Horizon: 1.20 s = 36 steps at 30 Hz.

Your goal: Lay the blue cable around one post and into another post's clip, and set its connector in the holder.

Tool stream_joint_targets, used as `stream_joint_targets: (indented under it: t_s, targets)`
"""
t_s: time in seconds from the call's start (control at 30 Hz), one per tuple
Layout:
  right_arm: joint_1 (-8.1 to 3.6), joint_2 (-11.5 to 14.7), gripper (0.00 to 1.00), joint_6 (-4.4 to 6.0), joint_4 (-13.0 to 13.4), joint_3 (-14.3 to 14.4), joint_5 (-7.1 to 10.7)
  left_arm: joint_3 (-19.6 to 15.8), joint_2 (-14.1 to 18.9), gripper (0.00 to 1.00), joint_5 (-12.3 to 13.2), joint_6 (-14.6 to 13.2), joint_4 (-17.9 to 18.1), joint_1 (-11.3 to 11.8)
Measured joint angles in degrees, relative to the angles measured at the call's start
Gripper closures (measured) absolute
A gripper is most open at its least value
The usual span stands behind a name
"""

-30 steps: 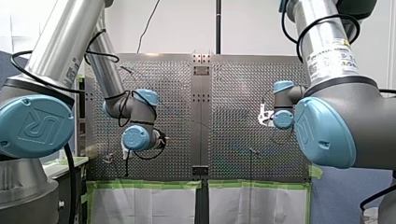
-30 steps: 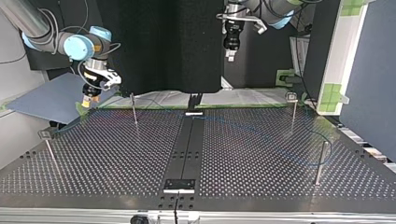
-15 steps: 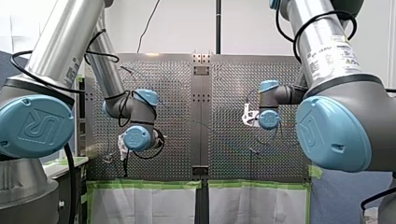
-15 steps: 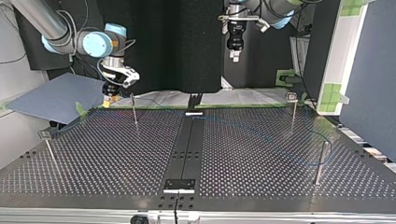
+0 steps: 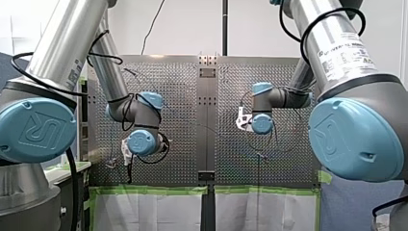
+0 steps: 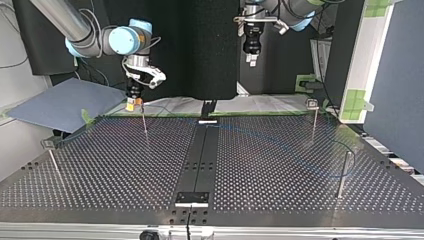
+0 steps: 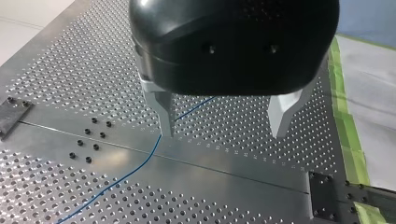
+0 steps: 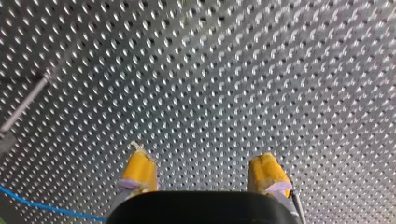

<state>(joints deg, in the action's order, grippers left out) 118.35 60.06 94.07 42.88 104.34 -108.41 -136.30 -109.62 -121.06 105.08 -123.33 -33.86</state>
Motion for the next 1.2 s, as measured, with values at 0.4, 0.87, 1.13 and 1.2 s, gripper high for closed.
stream_joint_targets:
  t_s: [0.4,0.87,1.13,1.2]
  targets:
    - [6.46,-0.12,0.0,-0.07,5.31,5.14,-0.81,0.12,-0.01,0.0,-0.09,-0.2,2.19,0.65]
    - [14.77,-0.15,0.0,-0.34,8.85,6.77,-4.81,0.11,0.0,0.0,-2.74,-0.48,2.45,1.18]
    - [17.18,-0.23,0.0,-0.51,9.78,7.79,-6.43,0.1,-0.01,0.0,-3.09,-0.66,2.47,1.43]
    - [17.17,-0.23,0.0,-0.5,10.49,8.51,-6.79,0.1,-0.01,0.0,-3.13,-0.67,2.47,1.48]
